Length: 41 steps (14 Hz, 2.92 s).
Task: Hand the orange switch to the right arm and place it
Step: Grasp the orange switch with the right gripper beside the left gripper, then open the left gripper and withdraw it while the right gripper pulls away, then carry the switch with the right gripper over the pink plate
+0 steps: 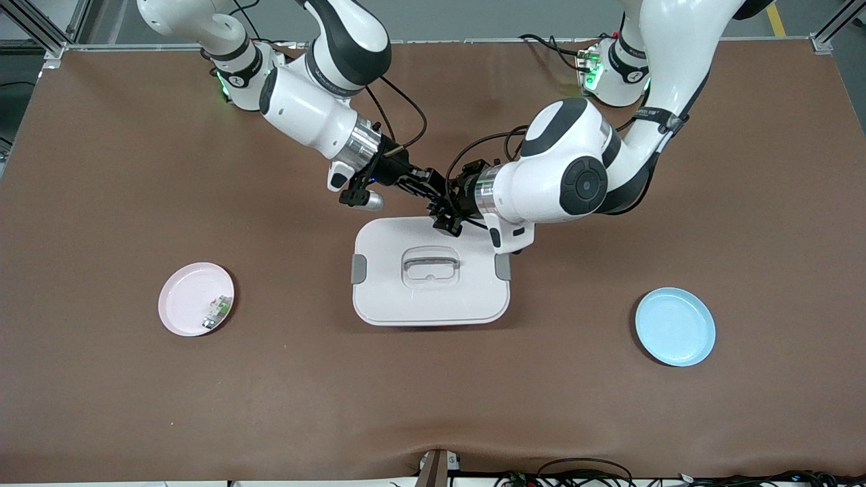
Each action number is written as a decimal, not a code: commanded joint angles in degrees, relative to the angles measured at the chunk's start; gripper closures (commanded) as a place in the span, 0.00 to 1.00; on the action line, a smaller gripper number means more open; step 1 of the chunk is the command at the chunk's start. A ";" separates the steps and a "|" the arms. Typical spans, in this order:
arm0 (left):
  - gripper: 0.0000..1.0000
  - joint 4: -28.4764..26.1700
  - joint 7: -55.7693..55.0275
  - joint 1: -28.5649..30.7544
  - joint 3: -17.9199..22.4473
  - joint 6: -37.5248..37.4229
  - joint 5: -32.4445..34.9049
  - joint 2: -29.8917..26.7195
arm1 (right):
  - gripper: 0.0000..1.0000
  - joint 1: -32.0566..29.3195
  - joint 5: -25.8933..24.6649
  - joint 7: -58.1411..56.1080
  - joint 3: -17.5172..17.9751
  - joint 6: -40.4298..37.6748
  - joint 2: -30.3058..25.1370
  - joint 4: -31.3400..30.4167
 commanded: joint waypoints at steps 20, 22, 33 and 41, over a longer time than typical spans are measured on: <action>0.00 3.29 27.55 5.18 13.79 -12.71 20.19 -9.45 | 1.00 -15.50 -30.93 -3.04 -0.78 -31.79 -6.64 4.54; 0.00 3.38 35.04 7.73 14.06 -13.61 21.93 -10.33 | 1.00 -19.37 -37.10 -7.23 -0.78 -40.40 -6.90 7.62; 0.00 3.47 63.35 15.56 13.88 -15.27 35.74 -16.39 | 1.00 -35.02 -63.84 -54.35 -0.78 -47.48 -5.94 7.81; 0.00 2.95 77.42 21.72 13.44 -23.71 28.19 -22.63 | 1.00 -42.41 -67.53 -78.94 -0.78 -39.14 0.99 7.72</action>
